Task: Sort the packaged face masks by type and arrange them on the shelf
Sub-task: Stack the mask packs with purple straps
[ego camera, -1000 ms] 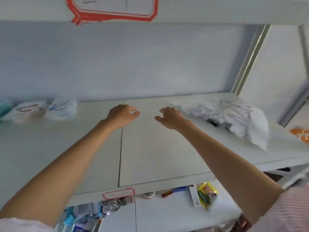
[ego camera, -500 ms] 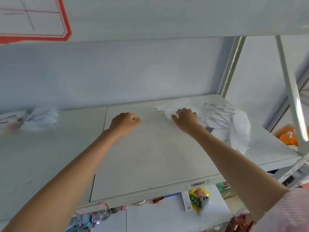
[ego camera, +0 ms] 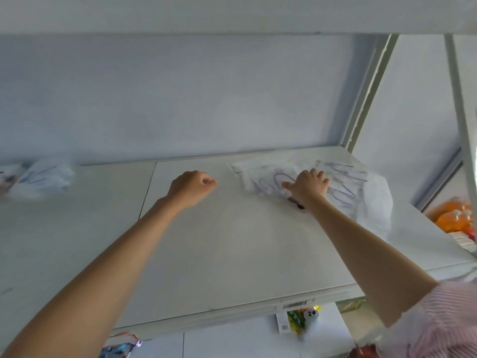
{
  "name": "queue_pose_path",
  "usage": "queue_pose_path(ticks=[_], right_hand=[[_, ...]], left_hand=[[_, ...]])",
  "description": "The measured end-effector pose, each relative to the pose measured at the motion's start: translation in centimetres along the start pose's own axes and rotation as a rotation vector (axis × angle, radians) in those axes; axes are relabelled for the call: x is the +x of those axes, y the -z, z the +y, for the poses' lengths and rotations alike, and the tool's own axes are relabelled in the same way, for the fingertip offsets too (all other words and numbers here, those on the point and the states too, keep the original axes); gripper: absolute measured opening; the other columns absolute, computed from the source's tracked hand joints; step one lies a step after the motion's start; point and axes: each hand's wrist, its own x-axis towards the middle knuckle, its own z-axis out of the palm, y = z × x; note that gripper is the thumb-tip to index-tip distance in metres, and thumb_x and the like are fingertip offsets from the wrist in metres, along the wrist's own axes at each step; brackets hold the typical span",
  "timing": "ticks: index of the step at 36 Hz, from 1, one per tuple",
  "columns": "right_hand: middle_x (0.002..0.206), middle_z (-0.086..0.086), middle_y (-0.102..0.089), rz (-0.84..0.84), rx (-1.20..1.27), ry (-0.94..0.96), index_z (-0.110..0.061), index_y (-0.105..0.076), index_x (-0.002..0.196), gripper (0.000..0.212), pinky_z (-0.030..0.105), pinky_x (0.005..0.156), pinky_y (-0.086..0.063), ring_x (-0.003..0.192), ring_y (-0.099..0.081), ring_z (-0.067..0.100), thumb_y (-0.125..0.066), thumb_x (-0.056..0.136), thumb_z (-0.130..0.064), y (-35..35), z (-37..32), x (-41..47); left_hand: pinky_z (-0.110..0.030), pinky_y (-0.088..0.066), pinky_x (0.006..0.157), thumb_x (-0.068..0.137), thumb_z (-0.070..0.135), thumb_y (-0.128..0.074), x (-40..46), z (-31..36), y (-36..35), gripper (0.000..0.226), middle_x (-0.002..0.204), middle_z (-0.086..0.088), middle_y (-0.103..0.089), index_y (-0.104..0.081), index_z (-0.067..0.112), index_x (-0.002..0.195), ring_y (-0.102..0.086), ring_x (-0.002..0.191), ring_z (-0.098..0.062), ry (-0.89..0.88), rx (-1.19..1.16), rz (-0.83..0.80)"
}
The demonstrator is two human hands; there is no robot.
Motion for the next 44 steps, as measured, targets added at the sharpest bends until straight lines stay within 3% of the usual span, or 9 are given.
queue_pose_path(ticks=[8,12,16,21,24,27,31,40,44], right_hand=[[0.112,0.013,-0.061,0.038,0.844,0.060,-0.008,-0.052,0.123,0.043,0.027,0.075,-0.038,0.101,-0.057,0.028,-0.066,0.082,-0.011,1.5,1.3,1.4],[0.097,0.008,-0.060,-0.112,1.132,0.212,-0.009,-0.051,0.122,0.049,0.022,0.062,-0.049,0.073,-0.057,0.018,-0.069,0.078,0.005,3.1,0.9,1.9],[0.082,0.002,-0.060,-0.382,1.050,0.441,-0.011,-0.052,0.124,0.053,0.014,0.056,-0.048,0.061,-0.058,0.006,-0.069,0.077,0.008,4.6,-0.8,1.0],[0.087,0.006,-0.061,-0.535,1.022,0.497,-0.004,-0.052,0.125,0.051,0.019,0.065,-0.051,0.072,-0.059,0.015,-0.070,0.079,0.006,4.1,-2.8,0.5],[0.102,0.006,-0.064,-0.357,0.854,0.355,-0.008,-0.055,0.124,0.049,0.025,0.073,-0.049,0.085,-0.062,0.019,-0.073,0.083,-0.027,2.8,-3.1,1.7],[0.130,0.012,-0.054,-0.010,0.321,0.167,-0.009,-0.053,0.127,0.060,0.037,0.096,-0.039,0.118,-0.049,0.031,-0.053,0.089,-0.055,1.3,-2.2,2.8],[0.144,0.016,-0.037,-0.099,-0.015,0.090,-0.005,-0.052,0.131,0.082,0.042,0.104,-0.029,0.132,-0.031,0.034,-0.035,0.087,-0.072,0.0,-1.5,2.7],[0.130,0.011,-0.050,-0.016,0.184,0.091,-0.010,-0.054,0.128,0.062,0.039,0.099,-0.035,0.124,-0.042,0.030,-0.060,0.085,-0.054,-1.0,-1.0,3.5],[0.127,0.009,-0.056,0.007,0.375,0.090,-0.013,-0.054,0.129,0.054,0.038,0.097,-0.041,0.119,-0.049,0.029,-0.068,0.084,-0.039,-1.5,-0.1,3.7]], left_hand=[[-0.033,-0.046,0.088,0.094,0.043,-0.048,1.0,2.2,-1.1,0.031,0.110,0.002,-0.069,-0.069,0.021,0.102,-0.061,0.107,-0.023,0.029,-0.184,-0.022],[-0.031,-0.040,0.101,0.094,0.051,-0.052,1.6,3.7,-1.9,0.048,0.130,0.000,-0.060,-0.059,0.017,0.129,-0.053,0.122,-0.018,0.025,-0.470,-0.032],[-0.034,-0.040,0.105,0.072,0.069,-0.063,1.9,4.7,-2.4,0.093,0.133,-0.001,-0.053,-0.039,0.015,0.145,-0.053,0.120,-0.018,0.119,-0.824,-0.132],[-0.025,-0.055,0.067,0.089,0.016,-0.068,1.9,4.6,-3.2,0.031,0.103,-0.011,-0.065,-0.060,0.005,0.116,-0.064,0.083,-0.019,0.110,-1.021,-0.061],[-0.031,-0.053,0.066,0.089,0.010,-0.066,1.7,3.2,-3.8,0.009,0.088,-0.009,-0.064,-0.060,0.008,0.096,-0.061,0.080,-0.023,0.156,-1.017,0.063],[-0.037,-0.051,0.071,0.091,0.011,-0.063,1.5,1.8,-4.1,0.008,0.084,-0.005,-0.065,-0.057,0.015,0.088,-0.061,0.077,-0.022,0.196,-0.991,0.145],[-0.034,-0.051,0.070,0.094,0.013,-0.060,1.2,0.9,-4.1,0.010,0.088,-0.009,-0.065,-0.055,0.019,0.087,-0.061,0.073,-0.017,0.194,-1.032,0.170],[-0.011,-0.044,0.049,0.094,0.009,-0.057,1.6,-0.1,-4.5,0.008,0.084,-0.001,-0.064,-0.056,0.012,0.102,-0.060,0.070,-0.009,0.201,-1.005,0.233],[-0.013,-0.043,0.049,0.093,0.009,-0.057,1.5,-0.3,-4.6,0.008,0.083,-0.002,-0.064,-0.057,0.012,0.101,-0.059,0.068,-0.010,0.209,-1.003,0.232]])
